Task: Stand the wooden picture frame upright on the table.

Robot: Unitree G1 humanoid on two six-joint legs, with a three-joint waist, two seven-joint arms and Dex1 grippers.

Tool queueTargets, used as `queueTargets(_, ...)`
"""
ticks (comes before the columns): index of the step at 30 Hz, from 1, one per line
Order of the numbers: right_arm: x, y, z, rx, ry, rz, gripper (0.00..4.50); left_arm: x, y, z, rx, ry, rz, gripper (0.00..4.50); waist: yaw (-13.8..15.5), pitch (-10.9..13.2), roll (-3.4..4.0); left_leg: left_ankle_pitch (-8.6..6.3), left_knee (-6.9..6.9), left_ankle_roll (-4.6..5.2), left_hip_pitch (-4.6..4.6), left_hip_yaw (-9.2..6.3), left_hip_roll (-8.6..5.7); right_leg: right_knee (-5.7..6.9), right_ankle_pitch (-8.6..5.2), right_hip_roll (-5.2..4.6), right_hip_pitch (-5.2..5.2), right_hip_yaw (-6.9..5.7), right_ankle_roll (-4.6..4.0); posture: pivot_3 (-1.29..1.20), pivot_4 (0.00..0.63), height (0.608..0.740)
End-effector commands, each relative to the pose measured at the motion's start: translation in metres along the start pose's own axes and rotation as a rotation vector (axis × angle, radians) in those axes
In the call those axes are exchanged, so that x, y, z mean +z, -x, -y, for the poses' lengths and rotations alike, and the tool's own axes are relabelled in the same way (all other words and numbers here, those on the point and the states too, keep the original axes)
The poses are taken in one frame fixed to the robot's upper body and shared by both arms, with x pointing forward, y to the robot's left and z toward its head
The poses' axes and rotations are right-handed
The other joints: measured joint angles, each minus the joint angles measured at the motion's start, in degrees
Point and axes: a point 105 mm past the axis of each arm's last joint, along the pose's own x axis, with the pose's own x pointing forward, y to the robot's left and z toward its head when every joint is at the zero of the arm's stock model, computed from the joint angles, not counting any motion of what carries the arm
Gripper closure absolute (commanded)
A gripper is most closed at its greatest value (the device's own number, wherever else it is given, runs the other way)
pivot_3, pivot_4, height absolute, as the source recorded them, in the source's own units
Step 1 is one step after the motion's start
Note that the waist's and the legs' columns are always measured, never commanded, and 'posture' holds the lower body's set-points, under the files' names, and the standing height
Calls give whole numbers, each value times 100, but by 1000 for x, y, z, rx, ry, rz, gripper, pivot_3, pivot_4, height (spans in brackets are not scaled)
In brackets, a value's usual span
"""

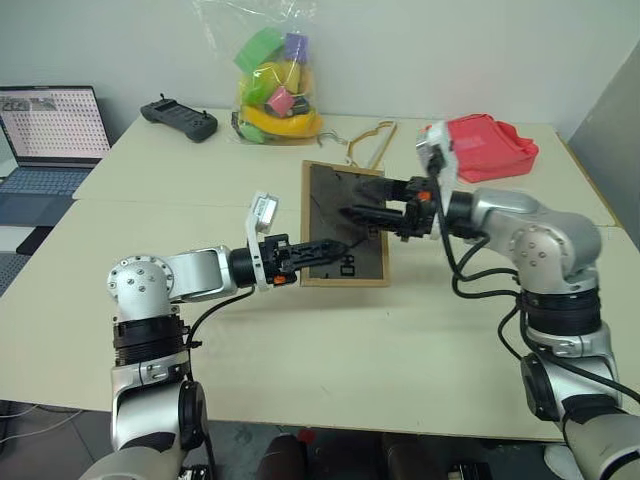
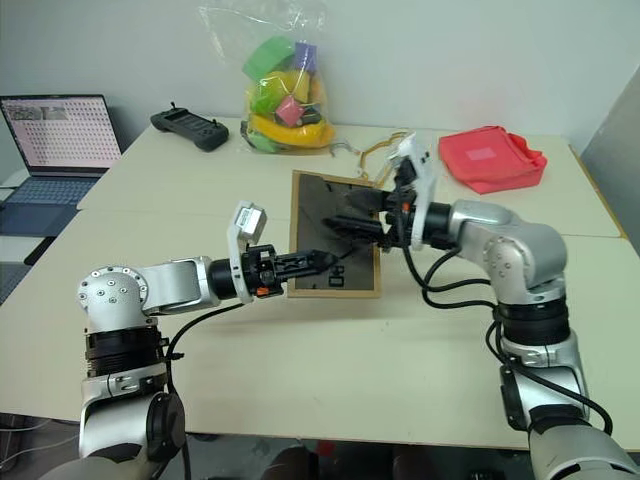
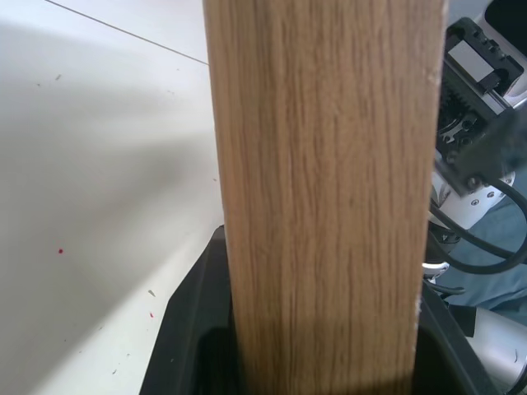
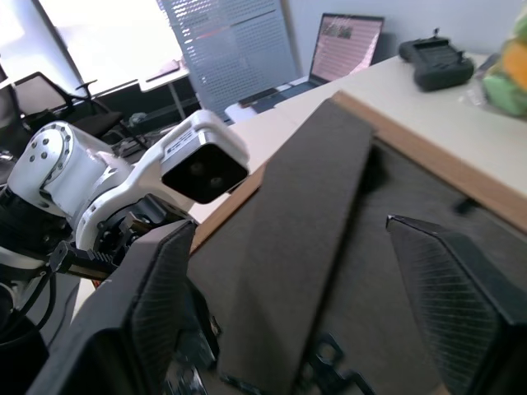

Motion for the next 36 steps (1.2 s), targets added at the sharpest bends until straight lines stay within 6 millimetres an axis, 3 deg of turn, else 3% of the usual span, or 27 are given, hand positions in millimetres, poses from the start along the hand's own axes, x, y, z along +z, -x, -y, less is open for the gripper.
queueTargets(1,13,-13,-16,67,83,20,44,12,1,15,-57,-56,24,3286,-1,0,0,0,0,0,0,-1,1,-1,0,0,-1,-1,0,0,150,740)
queueTargets(4,12,-16,-30,136,81,19,44,11,2,12,-45,-54,19,3286,-2,0,0,0,-3,0,0,-2,2,-4,0,0,-1,-2,0,0,150,740)
queueTargets(7,17,-5,-49,262,24,37,44,8,6,7,-21,-46,11,3286,4,0,0,0,-4,0,-2,-3,2,-6,0,-1,-1,-3,0,0,150,740)
queueTargets(11,16,16,-53,312,-43,23,44,5,12,-2,9,-15,6,3286,10,0,0,0,-3,0,-2,-8,1,-5,0,-1,1,-6,0,0,150,740)
queueTargets(16,7,31,-49,284,-65,-9,44,1,17,-5,6,7,-1,3286,4,0,0,-5,-2,10,-1,-7,1,-3,0,0,2,-7,0,0,150,740)
queueTargets(20,-8,57,-16,67,5,-56,44,-7,19,-3,-28,44,-30,3286,6,0,0,-12,-3,22,-1,-6,1,-6,0,1,2,-7,0,0,150,740)
queueTargets(24,-26,87,13,-129,335,-135,44,-11,21,-1,-96,145,-52,3286,34,4,-5,-13,-1,24,-5,-5,-7,-12,-1,-5,2,-7,1,0,150,740)
queueTargets(28,-48,106,34,-252,1022,-205,44,-7,21,-4,-119,234,-53,3286,7,5,-9,-14,1,25,-3,-1,-10,-12,-1,-4,3,-3,4,0,150,740)
queueTargets(32,-62,102,20,-165,1488,-108,44,-13,20,2,-166,280,-94,3286,-78,6,-9,-7,6,13,5,13,-11,3,-1,-3,-1,15,4,0,150,740)
queueTargets(36,-62,88,12,-124,1659,39,44,-28,17,11,-197,297,-140,3286,-151,6,-9,0,8,0,15,8,-7,9,0,-3,2,21,3,0,150,740)
